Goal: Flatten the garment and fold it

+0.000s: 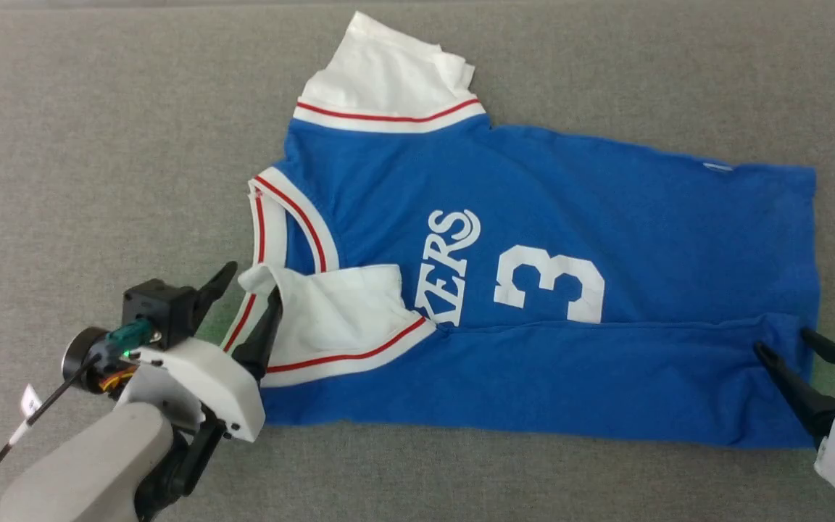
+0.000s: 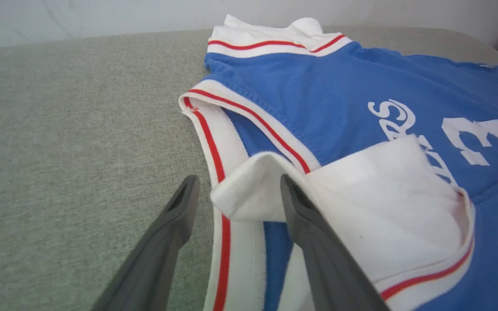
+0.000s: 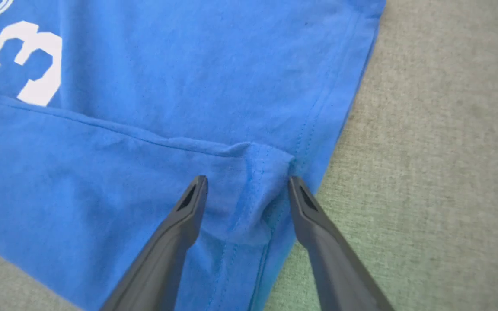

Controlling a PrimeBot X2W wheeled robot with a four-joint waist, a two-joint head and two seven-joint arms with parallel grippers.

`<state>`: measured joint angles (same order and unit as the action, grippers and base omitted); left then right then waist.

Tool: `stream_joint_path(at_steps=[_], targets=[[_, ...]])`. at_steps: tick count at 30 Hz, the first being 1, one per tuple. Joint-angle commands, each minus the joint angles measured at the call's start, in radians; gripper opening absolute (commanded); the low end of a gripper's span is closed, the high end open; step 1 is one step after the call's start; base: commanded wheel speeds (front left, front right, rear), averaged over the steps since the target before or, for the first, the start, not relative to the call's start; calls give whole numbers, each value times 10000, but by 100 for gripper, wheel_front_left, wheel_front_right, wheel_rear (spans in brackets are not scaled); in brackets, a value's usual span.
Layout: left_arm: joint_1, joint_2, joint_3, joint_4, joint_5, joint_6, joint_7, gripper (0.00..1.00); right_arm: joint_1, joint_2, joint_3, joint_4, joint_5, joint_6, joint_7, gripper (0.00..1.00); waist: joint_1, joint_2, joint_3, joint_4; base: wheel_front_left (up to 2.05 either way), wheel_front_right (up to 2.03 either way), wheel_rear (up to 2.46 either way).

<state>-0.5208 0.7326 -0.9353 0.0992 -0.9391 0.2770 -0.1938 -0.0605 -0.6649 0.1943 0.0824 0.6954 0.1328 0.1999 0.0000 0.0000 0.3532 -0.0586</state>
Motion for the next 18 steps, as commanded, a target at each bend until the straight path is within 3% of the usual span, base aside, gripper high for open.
stream_joint_path(at_steps=[1,6,9,14,18], targets=[[255,82,145,-151,-65,118,-169,100,19,54,-112,-52,47,-21,-97,100,0,0,-347,21,0,0,0],[1238,456,1189,-1310,-120,862,-622,100,610,419,-1082,-539,-315,-21,-537,100,0,0,-1095,123,0,0,0],[2031,408,2323,-2404,504,1498,-670,100,1122,1049,-2008,-1022,-985,-21,-1081,100,0,0,-1488,198,0,0,0],[3976,-442,4141,-4131,2402,2231,-677,100,2115,2440,-2961,-1981,-2333,-21,-1554,100,0,0,-1989,295,0,0,0],[5603,-1394,4913,-4646,3556,2302,-678,100,2762,3515,-3088,-2464,-3197,-21,-1711,100,0,0,-2309,297,0,0,0]])
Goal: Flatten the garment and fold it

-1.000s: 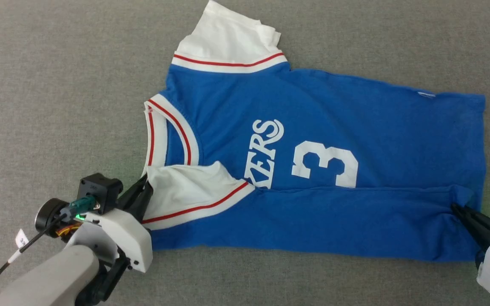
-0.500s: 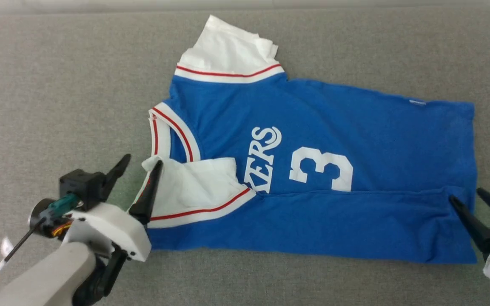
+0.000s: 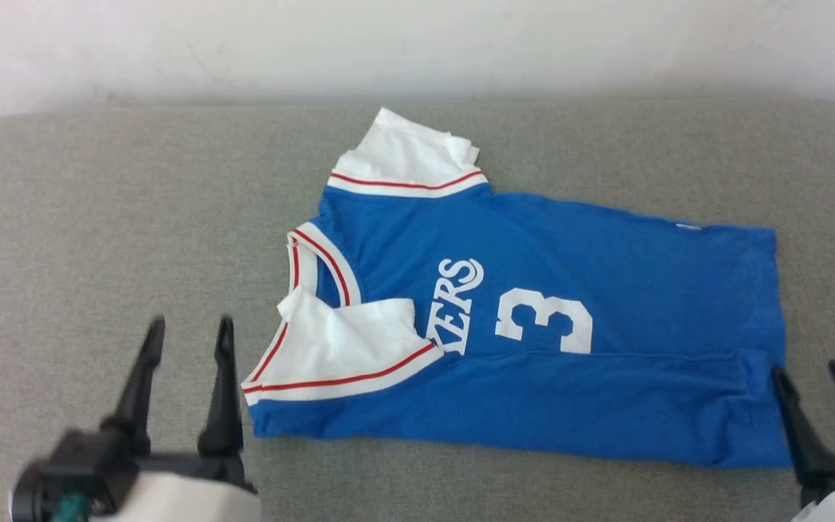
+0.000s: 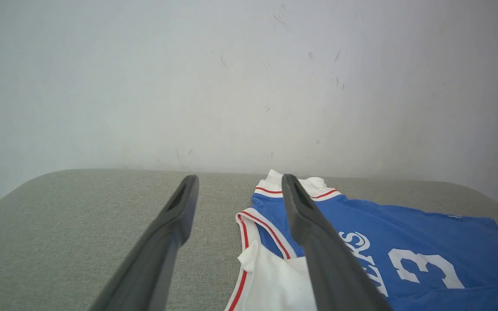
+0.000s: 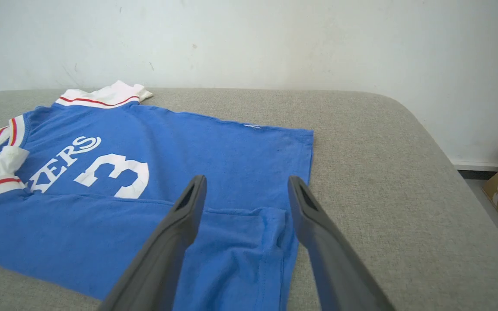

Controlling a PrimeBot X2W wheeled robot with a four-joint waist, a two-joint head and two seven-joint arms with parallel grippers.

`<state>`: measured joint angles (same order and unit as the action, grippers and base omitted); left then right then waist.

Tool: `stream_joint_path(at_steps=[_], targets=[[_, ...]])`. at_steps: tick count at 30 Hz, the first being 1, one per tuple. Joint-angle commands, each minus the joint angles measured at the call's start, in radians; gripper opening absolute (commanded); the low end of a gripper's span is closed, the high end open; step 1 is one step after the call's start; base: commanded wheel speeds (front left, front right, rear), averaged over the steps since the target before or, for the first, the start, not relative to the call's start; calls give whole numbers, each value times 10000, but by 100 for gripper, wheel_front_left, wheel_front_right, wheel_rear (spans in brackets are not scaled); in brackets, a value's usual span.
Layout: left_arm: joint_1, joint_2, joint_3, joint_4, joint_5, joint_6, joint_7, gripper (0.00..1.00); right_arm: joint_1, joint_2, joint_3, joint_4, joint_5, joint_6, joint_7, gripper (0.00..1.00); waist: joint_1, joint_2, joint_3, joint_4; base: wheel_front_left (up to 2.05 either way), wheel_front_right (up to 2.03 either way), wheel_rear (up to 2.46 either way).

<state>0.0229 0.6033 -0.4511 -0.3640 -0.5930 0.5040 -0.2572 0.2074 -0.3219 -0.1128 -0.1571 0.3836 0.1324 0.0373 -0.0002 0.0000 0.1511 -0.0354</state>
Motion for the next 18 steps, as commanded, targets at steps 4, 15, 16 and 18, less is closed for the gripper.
stream_joint_path(at_steps=[4,15,16,18], targets=[[1383,-1017,407,313,621,-342,-44,100,601,883,-51,-146,-673,-17,-252,100,2,0,-591,144,0,0,0],[1305,-1264,552,1670,818,-1658,620,100,860,1311,-84,-290,-1038,-17,-83,100,2,0,-913,339,0,0,0],[1091,-1086,403,1824,875,-1793,1017,100,841,1287,-78,-298,-1045,-17,-54,100,2,0,-879,352,0,0,0],[611,-912,213,2059,823,-2020,1746,100,820,1249,-65,-363,-1023,-17,5,100,2,0,-781,371,0,0,0]])
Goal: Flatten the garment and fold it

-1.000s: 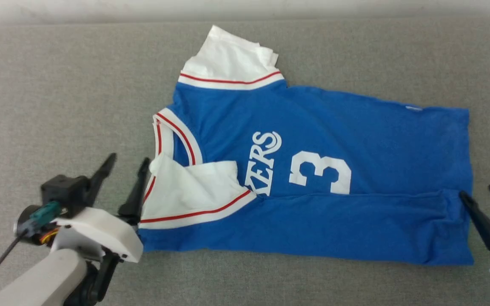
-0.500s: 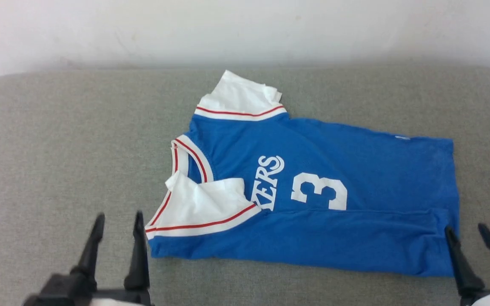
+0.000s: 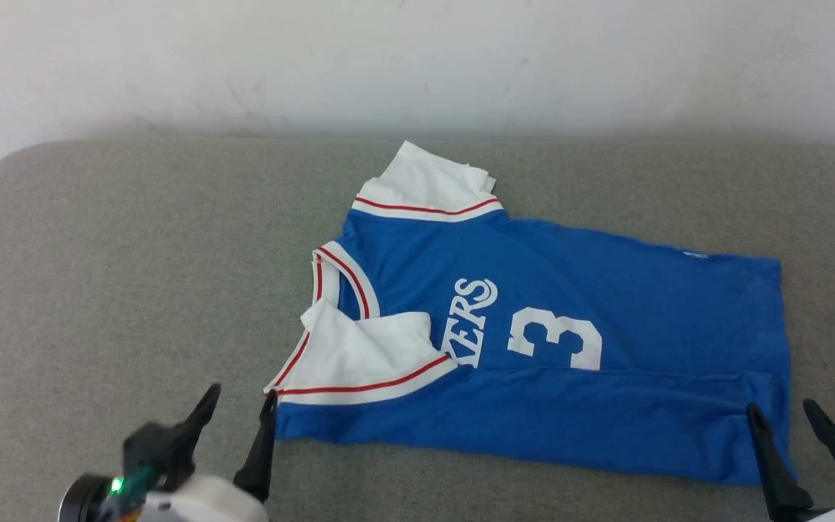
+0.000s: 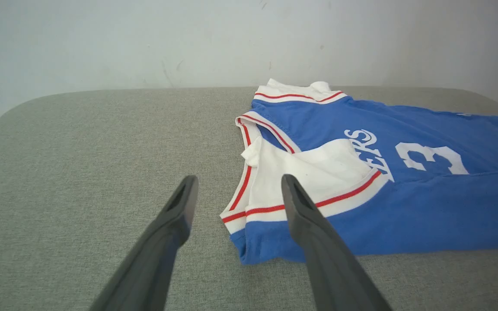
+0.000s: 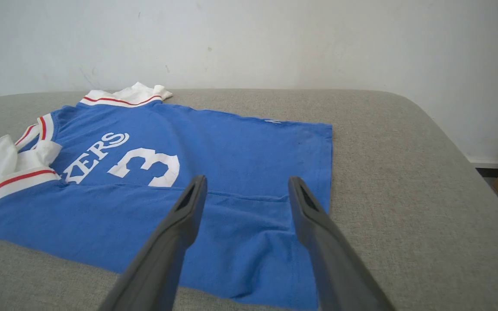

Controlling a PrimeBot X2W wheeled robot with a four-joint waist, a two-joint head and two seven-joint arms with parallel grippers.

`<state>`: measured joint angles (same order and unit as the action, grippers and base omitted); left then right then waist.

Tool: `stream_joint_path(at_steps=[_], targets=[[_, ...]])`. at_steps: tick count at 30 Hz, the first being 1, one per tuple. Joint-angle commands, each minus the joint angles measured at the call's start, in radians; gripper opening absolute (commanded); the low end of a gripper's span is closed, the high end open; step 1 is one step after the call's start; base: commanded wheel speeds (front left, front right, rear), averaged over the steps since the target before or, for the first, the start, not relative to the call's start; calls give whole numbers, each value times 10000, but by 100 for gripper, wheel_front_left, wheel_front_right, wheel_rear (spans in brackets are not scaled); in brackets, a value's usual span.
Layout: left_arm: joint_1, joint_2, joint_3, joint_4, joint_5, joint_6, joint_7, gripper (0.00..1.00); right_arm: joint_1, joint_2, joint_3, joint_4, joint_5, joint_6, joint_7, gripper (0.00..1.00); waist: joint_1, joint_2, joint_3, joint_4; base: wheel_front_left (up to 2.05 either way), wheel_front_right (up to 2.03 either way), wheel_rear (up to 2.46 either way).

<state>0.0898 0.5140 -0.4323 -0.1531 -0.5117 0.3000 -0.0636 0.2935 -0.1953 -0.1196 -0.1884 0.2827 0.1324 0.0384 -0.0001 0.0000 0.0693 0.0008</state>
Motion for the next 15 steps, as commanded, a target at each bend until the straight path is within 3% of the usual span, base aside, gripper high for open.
stream_joint_path(at_steps=[1,8,15], targets=[[-308,54,-64,58,4,-76,149,100,-54,-47,40,-57,6,-17,31,100,1,0,126,11,0,0,0],[-1723,35,-622,788,-330,-638,2104,100,-324,-218,285,67,209,-17,81,100,1,0,899,-67,0,0,0],[-2107,-222,-781,1368,-649,-382,3234,100,-600,-418,398,328,349,-17,97,100,1,0,1402,-252,0,0,0]])
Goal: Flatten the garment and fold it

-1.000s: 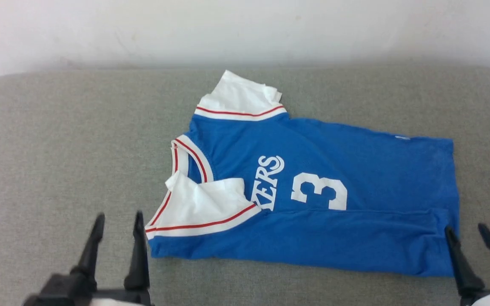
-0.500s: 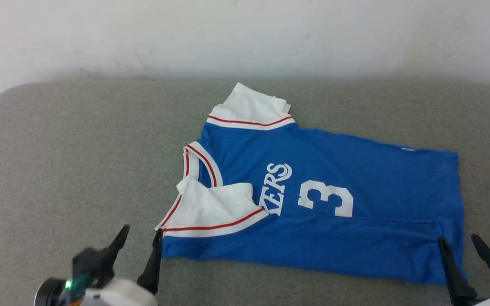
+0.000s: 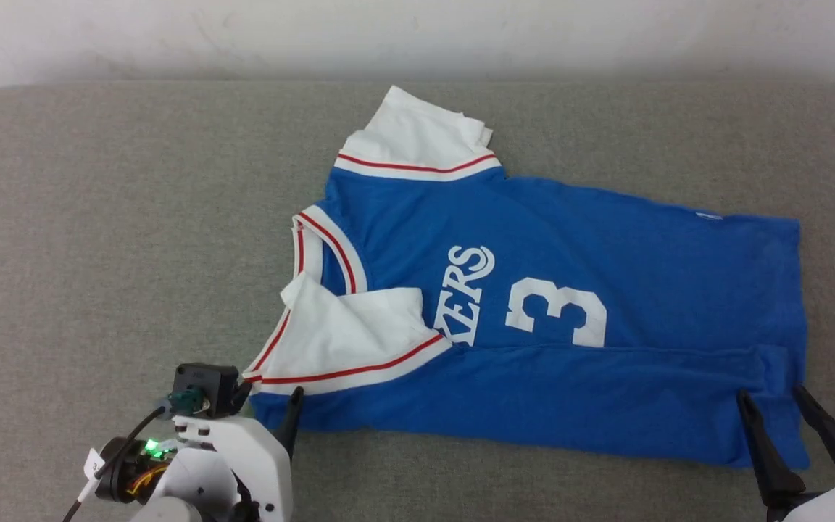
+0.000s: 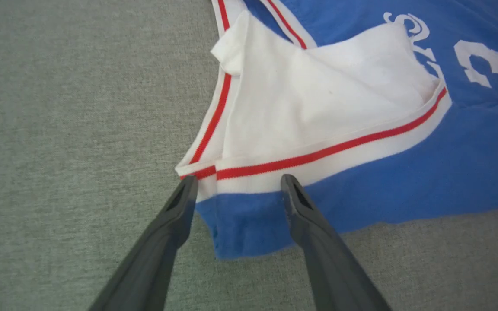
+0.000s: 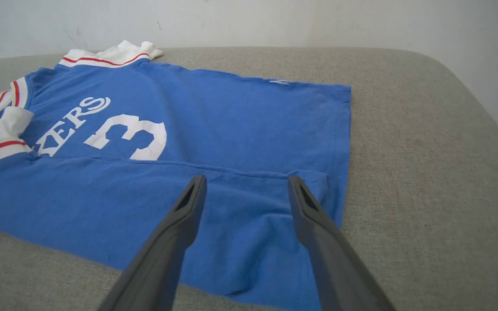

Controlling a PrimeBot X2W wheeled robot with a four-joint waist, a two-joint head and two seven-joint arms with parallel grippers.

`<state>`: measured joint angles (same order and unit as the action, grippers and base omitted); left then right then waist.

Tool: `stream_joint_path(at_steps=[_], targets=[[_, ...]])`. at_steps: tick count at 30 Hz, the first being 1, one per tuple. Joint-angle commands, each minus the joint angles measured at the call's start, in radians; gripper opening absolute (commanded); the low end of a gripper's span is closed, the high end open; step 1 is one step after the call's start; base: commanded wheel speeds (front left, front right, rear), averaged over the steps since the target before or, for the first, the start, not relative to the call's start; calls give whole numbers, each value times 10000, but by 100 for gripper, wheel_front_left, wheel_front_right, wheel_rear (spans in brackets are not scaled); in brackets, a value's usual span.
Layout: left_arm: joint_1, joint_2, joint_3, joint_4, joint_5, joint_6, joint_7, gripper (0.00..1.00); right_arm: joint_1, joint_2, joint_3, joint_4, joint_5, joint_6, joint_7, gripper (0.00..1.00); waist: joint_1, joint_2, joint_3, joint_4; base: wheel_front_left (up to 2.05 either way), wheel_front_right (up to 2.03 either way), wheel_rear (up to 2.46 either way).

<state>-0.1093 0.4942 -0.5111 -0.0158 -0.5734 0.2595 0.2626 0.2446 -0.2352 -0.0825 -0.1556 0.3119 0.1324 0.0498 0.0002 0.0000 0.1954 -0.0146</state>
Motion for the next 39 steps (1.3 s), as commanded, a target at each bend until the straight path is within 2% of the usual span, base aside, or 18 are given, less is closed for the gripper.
stream_joint_path(at_steps=[1,7,11,12,13,14,17,23,27,31,39], targets=[[-115,-58,22,70,-55,107,41,100,-127,-45,41,40,72,-17,-13,100,-2,0,177,-112,0,0,0],[-18,-224,162,561,-123,690,280,100,-202,-146,141,161,171,-17,-33,100,-2,0,350,-137,0,0,0],[40,-307,85,953,-280,932,855,100,-303,-251,268,200,229,-17,11,100,-2,0,431,-108,0,0,0],[50,-332,43,1029,-348,948,1038,91,-339,-298,319,203,233,-17,29,100,-2,0,451,-107,0,0,0],[56,-360,14,1080,-415,957,1182,35,-387,-344,366,203,239,-17,42,100,-2,0,477,-108,0,0,0],[54,-380,-6,1103,-454,957,1261,0,-446,-388,405,200,246,-17,49,100,-2,0,501,-113,0,0,0],[67,-462,19,1052,-616,872,1246,0,-652,-553,514,181,274,-17,69,100,-2,0,552,-125,0,0,0],[185,-544,338,709,-687,979,596,0,-951,-1033,557,77,452,-17,362,100,-2,0,571,-174,0,0,0],[287,-487,465,405,-646,1035,286,0,-864,-1234,346,179,737,-17,1301,100,-2,0,602,-173,0,0,0],[238,-465,465,178,-591,1036,180,0,-559,-1225,32,392,806,-17,2634,100,-2,0,704,-89,0,0,0],[7,-520,401,25,-520,1017,98,0,-224,-611,-563,878,706,-17,3564,100,-2,0,947,31,0,0,0]])
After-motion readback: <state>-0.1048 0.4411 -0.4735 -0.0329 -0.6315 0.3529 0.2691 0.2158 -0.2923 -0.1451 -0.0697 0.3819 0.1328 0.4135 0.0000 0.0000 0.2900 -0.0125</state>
